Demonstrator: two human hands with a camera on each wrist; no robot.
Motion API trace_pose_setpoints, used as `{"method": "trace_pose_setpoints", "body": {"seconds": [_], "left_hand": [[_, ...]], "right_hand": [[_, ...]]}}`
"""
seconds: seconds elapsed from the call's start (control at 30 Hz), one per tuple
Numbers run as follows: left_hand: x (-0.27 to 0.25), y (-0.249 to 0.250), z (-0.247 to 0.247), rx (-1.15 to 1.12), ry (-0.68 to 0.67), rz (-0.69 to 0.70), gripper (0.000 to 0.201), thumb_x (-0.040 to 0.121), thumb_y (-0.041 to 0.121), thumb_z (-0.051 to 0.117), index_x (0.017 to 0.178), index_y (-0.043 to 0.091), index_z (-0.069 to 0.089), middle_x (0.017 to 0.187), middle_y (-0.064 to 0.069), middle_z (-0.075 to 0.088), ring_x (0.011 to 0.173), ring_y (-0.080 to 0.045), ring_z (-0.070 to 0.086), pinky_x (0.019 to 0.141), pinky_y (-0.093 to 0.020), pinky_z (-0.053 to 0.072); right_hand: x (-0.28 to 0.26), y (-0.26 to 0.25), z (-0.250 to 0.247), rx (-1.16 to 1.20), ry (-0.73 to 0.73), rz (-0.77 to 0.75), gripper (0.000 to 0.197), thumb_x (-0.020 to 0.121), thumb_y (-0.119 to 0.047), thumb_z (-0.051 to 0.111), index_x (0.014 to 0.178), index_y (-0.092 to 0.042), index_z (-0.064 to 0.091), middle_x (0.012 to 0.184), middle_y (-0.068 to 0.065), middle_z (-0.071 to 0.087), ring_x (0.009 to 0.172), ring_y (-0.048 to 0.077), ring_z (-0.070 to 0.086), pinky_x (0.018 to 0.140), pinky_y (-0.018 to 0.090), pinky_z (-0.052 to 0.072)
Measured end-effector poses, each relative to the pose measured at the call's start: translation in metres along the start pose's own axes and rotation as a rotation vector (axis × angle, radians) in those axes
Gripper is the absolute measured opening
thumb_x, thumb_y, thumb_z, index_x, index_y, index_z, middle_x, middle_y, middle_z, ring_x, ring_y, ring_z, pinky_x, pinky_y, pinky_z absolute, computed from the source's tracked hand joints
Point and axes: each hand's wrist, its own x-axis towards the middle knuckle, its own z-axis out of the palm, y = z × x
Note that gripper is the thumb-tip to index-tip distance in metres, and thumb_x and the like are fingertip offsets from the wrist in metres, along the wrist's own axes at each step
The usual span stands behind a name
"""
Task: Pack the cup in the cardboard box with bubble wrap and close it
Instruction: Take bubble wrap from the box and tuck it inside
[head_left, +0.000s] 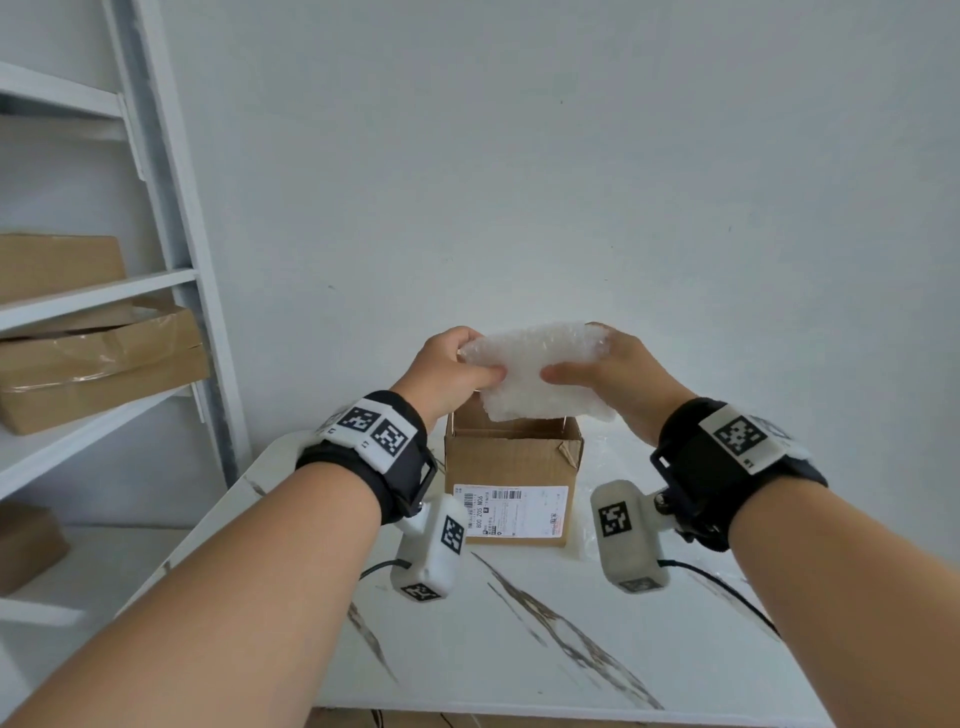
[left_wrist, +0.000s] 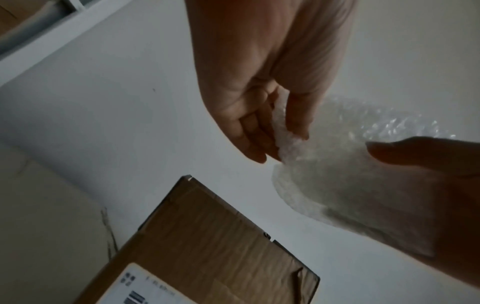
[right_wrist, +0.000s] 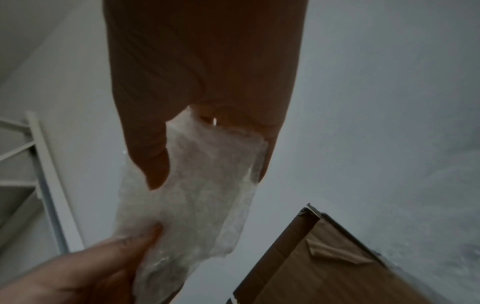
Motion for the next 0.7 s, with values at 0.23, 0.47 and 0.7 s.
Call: {"method": "trace_pose_setpoints", "body": {"seconds": [0.23, 0.47, 0.7], "left_hand": [[0.015, -0.021, -0.006, 0.028, 0.059, -0.122, 0.035, 0.082, -0.002, 0.061, 0.112, 0.017, 0.063, 0.119, -0.006, 0.064, 0.105, -0.017, 0.059, 0.074, -0.022, 0.045], [0.042, -0.055, 0.009, 0.315, -0.05, -0.222, 0.066, 0.086, 0.003, 0.061, 0.145, 0.019, 0.038, 0.149, -0.007, 0.041, 0.132, -0.028, 0.045, 0.101, -0.035, 0.044], [0.057, -0.075, 0.021, 0.606, -0.09, -0.274, 0.009, 0.083, 0.012, 0.06, 0.077, 0.011, 0.066, 0.088, -0.012, 0.068, 0.084, -0.028, 0.063, 0.066, -0.026, 0.045]], "right_hand": [[0.01, 0.011, 0.0, -0.112, 0.289, -0.093, 0.031, 0.075, -0.022, 0.077, 0.082, 0.005, 0.063, 0.076, 0.01, 0.059, 0.07, 0.023, 0.056, 0.066, 0.033, 0.046], [0.015, 0.02, 0.018, -0.467, 0.232, -0.286, 0.016, 0.082, -0.017, 0.066, 0.066, -0.018, 0.06, 0.056, -0.005, 0.053, 0.051, 0.013, 0.047, 0.051, 0.02, 0.042], [0.015, 0.06, 0.021, -0.735, 0.031, -0.258, 0.028, 0.077, -0.012, 0.06, 0.103, -0.021, 0.068, 0.097, -0.002, 0.066, 0.095, 0.018, 0.058, 0.082, 0.029, 0.048]]}}
